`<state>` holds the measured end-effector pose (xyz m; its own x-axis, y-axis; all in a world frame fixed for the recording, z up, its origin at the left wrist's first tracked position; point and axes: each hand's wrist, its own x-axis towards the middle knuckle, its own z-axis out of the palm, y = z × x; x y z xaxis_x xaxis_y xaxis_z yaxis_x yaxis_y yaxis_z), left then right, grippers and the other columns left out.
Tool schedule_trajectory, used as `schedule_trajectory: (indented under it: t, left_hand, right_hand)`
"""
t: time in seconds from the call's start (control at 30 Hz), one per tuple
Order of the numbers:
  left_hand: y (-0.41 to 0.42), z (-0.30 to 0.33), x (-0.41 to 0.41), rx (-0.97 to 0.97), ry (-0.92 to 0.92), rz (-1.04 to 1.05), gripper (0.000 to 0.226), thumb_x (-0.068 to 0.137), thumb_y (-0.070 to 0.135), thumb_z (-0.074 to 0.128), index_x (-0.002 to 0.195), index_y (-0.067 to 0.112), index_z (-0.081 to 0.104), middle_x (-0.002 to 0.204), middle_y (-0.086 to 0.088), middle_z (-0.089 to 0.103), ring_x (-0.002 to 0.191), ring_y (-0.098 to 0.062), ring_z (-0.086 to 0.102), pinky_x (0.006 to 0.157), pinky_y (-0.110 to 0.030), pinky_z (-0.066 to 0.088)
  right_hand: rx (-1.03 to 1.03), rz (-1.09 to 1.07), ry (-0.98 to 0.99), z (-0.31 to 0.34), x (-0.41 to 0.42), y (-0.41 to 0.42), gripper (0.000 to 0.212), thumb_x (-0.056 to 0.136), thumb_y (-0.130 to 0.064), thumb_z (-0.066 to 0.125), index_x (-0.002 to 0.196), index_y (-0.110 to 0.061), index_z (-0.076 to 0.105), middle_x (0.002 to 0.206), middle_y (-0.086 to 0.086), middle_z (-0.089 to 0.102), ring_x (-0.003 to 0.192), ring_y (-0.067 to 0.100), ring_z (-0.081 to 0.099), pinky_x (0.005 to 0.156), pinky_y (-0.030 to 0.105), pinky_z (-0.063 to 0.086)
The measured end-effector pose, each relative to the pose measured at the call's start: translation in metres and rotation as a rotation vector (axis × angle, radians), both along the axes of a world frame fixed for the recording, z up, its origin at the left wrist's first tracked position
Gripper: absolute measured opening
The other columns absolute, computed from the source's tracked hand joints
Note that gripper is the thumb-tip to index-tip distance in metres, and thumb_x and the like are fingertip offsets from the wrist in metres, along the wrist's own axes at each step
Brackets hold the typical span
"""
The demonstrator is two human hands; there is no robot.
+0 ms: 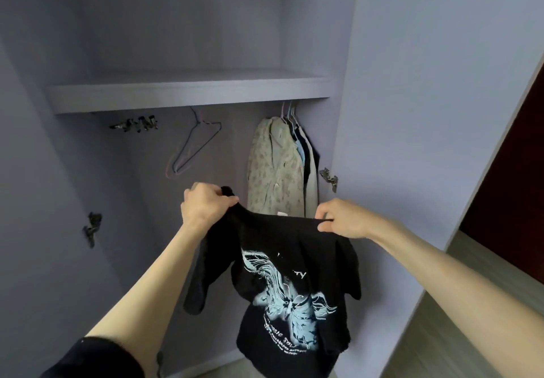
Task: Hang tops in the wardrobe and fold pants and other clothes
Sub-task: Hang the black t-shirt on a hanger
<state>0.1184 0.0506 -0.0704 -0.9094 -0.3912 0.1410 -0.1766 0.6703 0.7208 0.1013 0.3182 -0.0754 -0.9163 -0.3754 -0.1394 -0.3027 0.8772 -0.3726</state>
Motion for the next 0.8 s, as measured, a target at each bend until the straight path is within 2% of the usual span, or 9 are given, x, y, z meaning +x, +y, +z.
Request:
schedule_trajectory:
  t: [0.1, 0.17, 0.27, 0.4, 0.5, 0.63, 0.67, 0.73, 0.8]
  left_hand:
    - [-0.010, -0.003, 0.003, 0.088, 0.039, -0.042, 0.033, 0.076, 0.030, 0.074, 0.054, 0.012, 0.057, 0.076, -0.005, 0.060, 0.101, -0.032, 0.054, 0.087, -0.041, 0.047]
    - [-0.015, -0.008, 0.004, 0.214, 0.021, -0.117, 0.030, 0.076, 0.027, 0.075, 0.061, 0.006, 0.060, 0.067, -0.003, 0.058, 0.079, -0.025, 0.061, 0.068, -0.029, 0.046]
    - [-0.019, -0.011, 0.008, 0.296, -0.029, -0.301, 0.039, 0.078, 0.032, 0.074, 0.071, -0.003, 0.060, 0.066, -0.005, 0.051, 0.066, -0.017, 0.049, 0.065, -0.027, 0.035]
    - [-0.018, -0.007, 0.021, 0.260, -0.250, -0.639, 0.044, 0.076, 0.056, 0.063, 0.050, 0.022, 0.059, 0.055, 0.010, 0.056, 0.054, -0.002, 0.053, 0.060, -0.012, 0.041]
    - [-0.011, -0.008, 0.024, 0.309, -0.397, -0.803, 0.044, 0.084, 0.057, 0.051, 0.059, 0.021, 0.057, 0.068, 0.000, 0.070, 0.068, -0.011, 0.069, 0.063, -0.017, 0.050]
    - [0.004, -0.009, 0.014, 0.219, -0.074, -0.703, 0.021, 0.090, 0.037, 0.055, 0.091, 0.017, 0.063, 0.090, 0.005, 0.070, 0.081, -0.007, 0.066, 0.071, -0.024, 0.050]
    - [0.008, -0.006, 0.011, 0.223, 0.006, -0.686, 0.020, 0.091, 0.031, 0.057, 0.105, 0.018, 0.063, 0.100, 0.007, 0.067, 0.089, -0.005, 0.062, 0.076, -0.024, 0.049]
    - [0.016, 0.001, 0.007, 0.244, 0.082, -0.709, 0.042, 0.091, 0.023, 0.059, 0.131, 0.018, 0.050, 0.125, 0.008, 0.055, 0.111, -0.004, 0.053, 0.093, -0.024, 0.045]
    - [0.022, 0.007, 0.005, 0.246, 0.104, -0.754, 0.052, 0.090, 0.018, 0.061, 0.139, 0.019, 0.043, 0.132, 0.010, 0.050, 0.121, -0.003, 0.047, 0.103, -0.023, 0.037]
  right_hand:
    - [0.111, 0.067, 0.002, 0.001, 0.000, -0.005, 0.006, 0.088, -0.023, 0.064, 0.087, -0.017, 0.064, 0.084, -0.004, 0.057, 0.089, 0.021, 0.055, 0.079, 0.032, 0.043]
    - [0.205, 0.055, 0.197, 0.002, 0.000, -0.006, 0.005, 0.089, -0.026, 0.061, 0.087, -0.024, 0.065, 0.078, -0.009, 0.049, 0.092, 0.019, 0.047, 0.087, 0.033, 0.033]
    - [0.383, -0.002, 0.569, 0.007, -0.004, -0.006, 0.018, 0.092, -0.033, 0.055, 0.102, -0.030, 0.069, 0.101, -0.005, 0.051, 0.106, 0.018, 0.038, 0.078, 0.031, 0.015]
    - [0.212, -0.150, 0.708, 0.011, -0.005, -0.010, 0.026, 0.096, -0.027, 0.048, 0.111, -0.035, 0.068, 0.103, -0.001, 0.053, 0.102, 0.019, 0.046, 0.075, 0.030, 0.015]
    - [-0.040, -0.166, 0.701, 0.014, -0.005, -0.013, 0.032, 0.093, -0.009, 0.051, 0.107, -0.028, 0.072, 0.095, 0.003, 0.067, 0.087, 0.026, 0.059, 0.083, 0.030, 0.028]
    - [-0.443, -0.081, 0.400, 0.019, 0.007, -0.025, 0.042, 0.084, 0.011, 0.051, 0.093, -0.022, 0.076, 0.095, 0.001, 0.073, 0.087, 0.039, 0.065, 0.085, 0.047, 0.050]
    - [-0.476, -0.051, 0.360, 0.020, 0.013, -0.029, 0.047, 0.082, 0.012, 0.049, 0.089, -0.027, 0.075, 0.094, -0.007, 0.073, 0.088, 0.034, 0.067, 0.081, 0.048, 0.052]
    - [-0.492, 0.033, 0.310, 0.021, 0.024, -0.036, 0.061, 0.079, 0.014, 0.046, 0.079, -0.042, 0.071, 0.087, -0.029, 0.066, 0.084, 0.003, 0.067, 0.076, 0.032, 0.052]
    - [-0.482, 0.099, 0.283, 0.025, 0.032, -0.041, 0.068, 0.077, 0.014, 0.047, 0.074, -0.051, 0.066, 0.089, -0.024, 0.069, 0.091, 0.009, 0.065, 0.081, 0.034, 0.051]
